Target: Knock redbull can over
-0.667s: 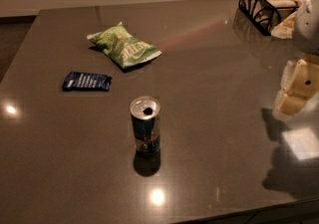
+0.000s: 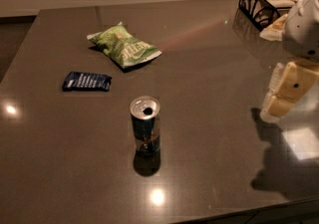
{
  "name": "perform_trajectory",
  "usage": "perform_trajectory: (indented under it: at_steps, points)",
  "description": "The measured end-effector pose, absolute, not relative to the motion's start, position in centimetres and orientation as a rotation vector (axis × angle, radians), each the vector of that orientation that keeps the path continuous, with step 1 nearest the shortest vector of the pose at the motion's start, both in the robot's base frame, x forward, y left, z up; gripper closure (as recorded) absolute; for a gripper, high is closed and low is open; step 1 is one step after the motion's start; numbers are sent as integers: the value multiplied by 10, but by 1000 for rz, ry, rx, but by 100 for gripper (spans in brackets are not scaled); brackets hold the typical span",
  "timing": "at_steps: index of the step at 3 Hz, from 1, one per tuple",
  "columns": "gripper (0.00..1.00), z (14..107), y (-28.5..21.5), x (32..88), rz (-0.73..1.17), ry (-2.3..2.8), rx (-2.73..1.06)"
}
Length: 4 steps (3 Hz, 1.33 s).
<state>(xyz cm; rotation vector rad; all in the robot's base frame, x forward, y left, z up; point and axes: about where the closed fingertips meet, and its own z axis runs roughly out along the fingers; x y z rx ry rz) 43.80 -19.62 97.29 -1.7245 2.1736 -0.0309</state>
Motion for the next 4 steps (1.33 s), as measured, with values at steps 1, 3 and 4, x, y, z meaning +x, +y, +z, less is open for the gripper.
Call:
perform_trajectory:
  at_steps: [1, 3, 4]
  points:
    - [0, 967, -154, 432, 76, 2075, -1726]
    - [0, 948, -64, 414, 294, 1917, -1799]
    - [0, 933, -23, 399, 403, 1821, -1863]
